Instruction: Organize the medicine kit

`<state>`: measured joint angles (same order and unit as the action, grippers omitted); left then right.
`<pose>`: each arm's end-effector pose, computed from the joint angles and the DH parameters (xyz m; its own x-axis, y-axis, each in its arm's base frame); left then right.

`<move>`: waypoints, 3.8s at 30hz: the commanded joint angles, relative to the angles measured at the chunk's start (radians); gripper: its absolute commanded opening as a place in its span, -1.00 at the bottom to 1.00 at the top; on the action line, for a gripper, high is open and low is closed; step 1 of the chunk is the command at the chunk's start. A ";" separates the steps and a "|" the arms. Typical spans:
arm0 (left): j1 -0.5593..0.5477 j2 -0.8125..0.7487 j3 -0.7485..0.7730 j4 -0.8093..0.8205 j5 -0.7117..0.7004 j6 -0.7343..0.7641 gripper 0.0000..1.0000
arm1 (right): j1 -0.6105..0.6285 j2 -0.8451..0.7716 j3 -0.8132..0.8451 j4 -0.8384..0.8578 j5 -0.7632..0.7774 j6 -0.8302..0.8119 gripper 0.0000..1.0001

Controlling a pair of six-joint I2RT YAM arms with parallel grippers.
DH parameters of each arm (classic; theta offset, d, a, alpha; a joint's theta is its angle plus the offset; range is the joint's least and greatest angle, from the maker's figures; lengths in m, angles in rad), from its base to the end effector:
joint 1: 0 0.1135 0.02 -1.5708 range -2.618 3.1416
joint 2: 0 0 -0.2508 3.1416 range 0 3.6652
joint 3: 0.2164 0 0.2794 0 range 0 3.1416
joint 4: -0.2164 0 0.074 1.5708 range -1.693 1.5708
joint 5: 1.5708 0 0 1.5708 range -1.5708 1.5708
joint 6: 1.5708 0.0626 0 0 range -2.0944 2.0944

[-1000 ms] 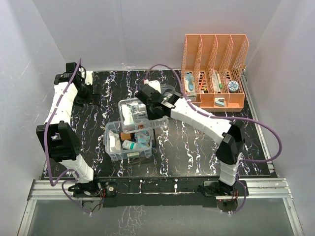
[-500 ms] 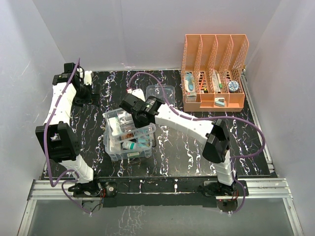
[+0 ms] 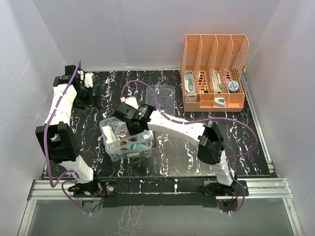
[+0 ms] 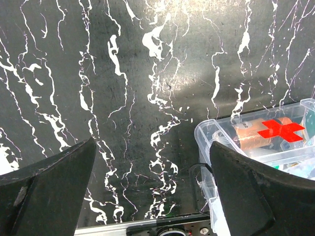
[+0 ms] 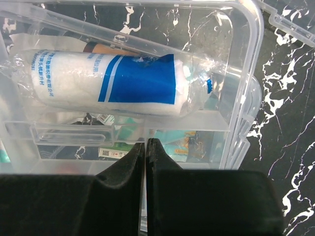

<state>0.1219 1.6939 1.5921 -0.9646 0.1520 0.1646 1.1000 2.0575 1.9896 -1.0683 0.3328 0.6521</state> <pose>0.3923 0.0385 0.2754 -0.8650 0.0572 -0.4985 0.0955 0.9941 -0.0516 0.2313 0.4093 0.2557 -0.8003 -0.3079 -0.5145 -0.3702 0.9287 0.0200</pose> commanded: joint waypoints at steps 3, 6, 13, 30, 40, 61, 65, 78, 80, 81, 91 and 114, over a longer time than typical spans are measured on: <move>0.005 -0.072 -0.019 -0.003 0.023 0.010 0.97 | -0.002 -0.005 0.014 0.057 0.016 0.043 -1.00; 0.007 -0.076 -0.028 0.000 0.026 0.012 0.97 | -0.002 -0.015 -0.016 0.055 0.022 0.067 -1.00; 0.009 -0.076 -0.034 0.007 0.038 0.017 0.97 | 0.000 -0.058 -0.111 0.064 0.031 0.138 -1.00; 0.010 -0.064 -0.052 0.026 0.084 0.060 0.97 | 0.039 -0.032 -0.072 -0.056 0.078 0.287 -1.00; 0.012 -0.075 -0.083 0.038 0.109 0.074 0.97 | 0.067 -0.023 -0.084 -0.120 0.084 0.363 -1.00; 0.013 -0.086 -0.134 0.064 0.150 0.090 0.97 | 0.081 -0.022 -0.156 -0.168 0.046 0.430 -1.00; 0.013 -0.091 -0.139 0.064 0.156 0.090 0.97 | 0.081 -0.027 -0.205 -0.138 0.022 0.432 -1.00; 0.013 -0.099 -0.167 0.076 0.161 0.093 0.97 | 0.089 -0.046 -0.143 -0.207 0.022 0.419 -1.00; 0.013 -0.099 -0.171 0.077 0.163 0.094 0.98 | 0.088 -0.051 -0.126 -0.225 0.028 0.416 -1.00; 0.013 -0.100 -0.172 0.079 0.164 0.093 0.97 | 0.088 -0.050 -0.116 -0.238 0.029 0.414 -1.00; 0.013 -0.095 -0.181 0.087 0.169 0.092 0.97 | 0.080 -0.010 -0.006 -0.294 -0.015 0.319 -1.00; 0.013 -0.065 -0.144 0.076 0.149 0.092 0.97 | 0.063 -0.065 0.059 -0.295 0.093 0.321 -0.31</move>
<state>0.1291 1.6432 1.4097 -0.8680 0.2993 0.2474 1.1625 2.0487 1.9564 -1.3495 0.3450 0.9703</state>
